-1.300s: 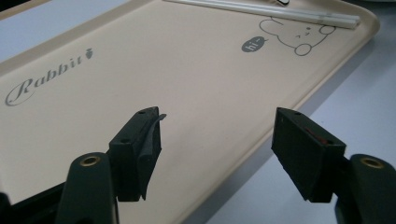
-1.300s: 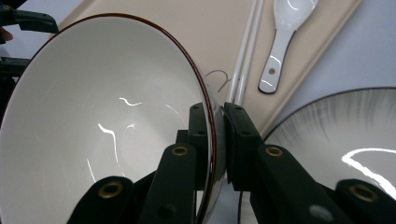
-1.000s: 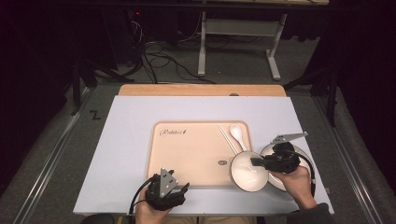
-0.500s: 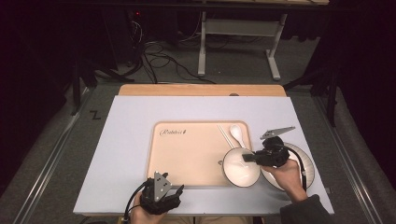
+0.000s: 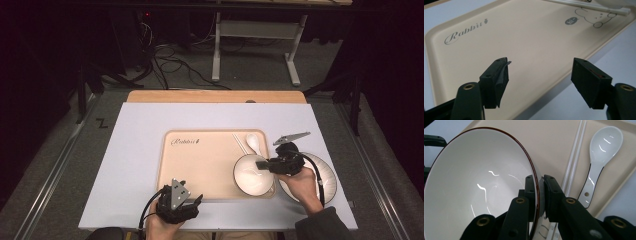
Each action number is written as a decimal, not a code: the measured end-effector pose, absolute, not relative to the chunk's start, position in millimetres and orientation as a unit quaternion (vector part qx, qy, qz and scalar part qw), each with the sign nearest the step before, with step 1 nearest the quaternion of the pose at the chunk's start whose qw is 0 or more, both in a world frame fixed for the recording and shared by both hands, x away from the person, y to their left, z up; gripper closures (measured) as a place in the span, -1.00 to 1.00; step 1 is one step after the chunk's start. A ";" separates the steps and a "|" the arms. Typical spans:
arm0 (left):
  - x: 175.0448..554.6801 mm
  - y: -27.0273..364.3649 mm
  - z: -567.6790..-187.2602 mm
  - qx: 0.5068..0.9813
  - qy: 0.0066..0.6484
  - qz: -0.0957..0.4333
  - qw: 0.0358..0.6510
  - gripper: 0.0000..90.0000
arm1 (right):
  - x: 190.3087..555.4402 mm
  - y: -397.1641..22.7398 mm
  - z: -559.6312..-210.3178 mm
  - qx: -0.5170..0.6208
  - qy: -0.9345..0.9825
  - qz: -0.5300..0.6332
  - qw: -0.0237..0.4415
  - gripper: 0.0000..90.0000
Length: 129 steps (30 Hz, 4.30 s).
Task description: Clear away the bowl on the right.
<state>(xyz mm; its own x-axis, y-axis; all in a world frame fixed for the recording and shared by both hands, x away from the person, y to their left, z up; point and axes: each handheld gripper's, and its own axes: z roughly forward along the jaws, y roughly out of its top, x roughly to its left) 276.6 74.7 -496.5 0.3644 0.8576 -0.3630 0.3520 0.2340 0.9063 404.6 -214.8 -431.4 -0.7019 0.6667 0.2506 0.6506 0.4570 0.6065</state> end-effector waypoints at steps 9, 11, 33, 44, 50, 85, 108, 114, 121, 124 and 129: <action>297.5 68.9 -492.2 0.585 0.523 0.182 0.593 -0.34 | 414.2 -201.0 -427.9 0.415 0.848 0.329 0.019 0.86; 301.2 63.3 -492.4 0.592 0.516 0.175 0.593 -0.34 | 417.1 -198.8 -427.9 0.420 0.847 0.325 0.021 0.86; 296.0 60.4 -492.3 0.596 0.507 0.170 0.599 -0.32 | 457.4 -175.2 -434.9 0.465 0.830 0.306 0.028 0.86; 281.3 74.8 -492.2 0.581 0.520 0.195 0.595 -0.30 | 483.6 -153.8 -443.6 0.462 0.835 0.297 0.024 0.86; 273.9 83.5 -492.8 0.572 0.530 0.211 0.589 -0.29 | 497.2 -144.4 -454.8 0.469 0.834 0.290 0.023 0.86; 262.6 92.0 -495.3 0.559 0.548 0.225 0.581 -0.28 | 523.5 -128.0 -475.5 0.479 0.832 0.279 0.038 0.66; 280.9 70.0 -496.2 0.587 0.518 0.188 0.593 -0.29 | 480.1 -166.6 -431.9 0.468 0.821 0.317 0.081 0.27; 285.4 64.5 -496.4 0.598 0.507 0.180 0.594 -0.29 | 463.4 -175.8 -423.3 0.460 0.820 0.329 0.086 0.27; 289.0 58.2 -496.8 0.606 0.497 0.170 0.597 -0.29 | 445.9 -188.0 -417.4 0.458 0.819 0.336 0.085 0.27; 290.7 54.7 -496.8 0.606 0.497 0.163 0.600 -0.29 | 437.8 -193.6 -415.3 0.455 0.819 0.338 0.088 0.27; 292.6 51.2 -496.9 0.610 0.492 0.158 0.601 -0.30 | 425.0 -203.2 -412.7 0.453 0.819 0.340 0.089 0.27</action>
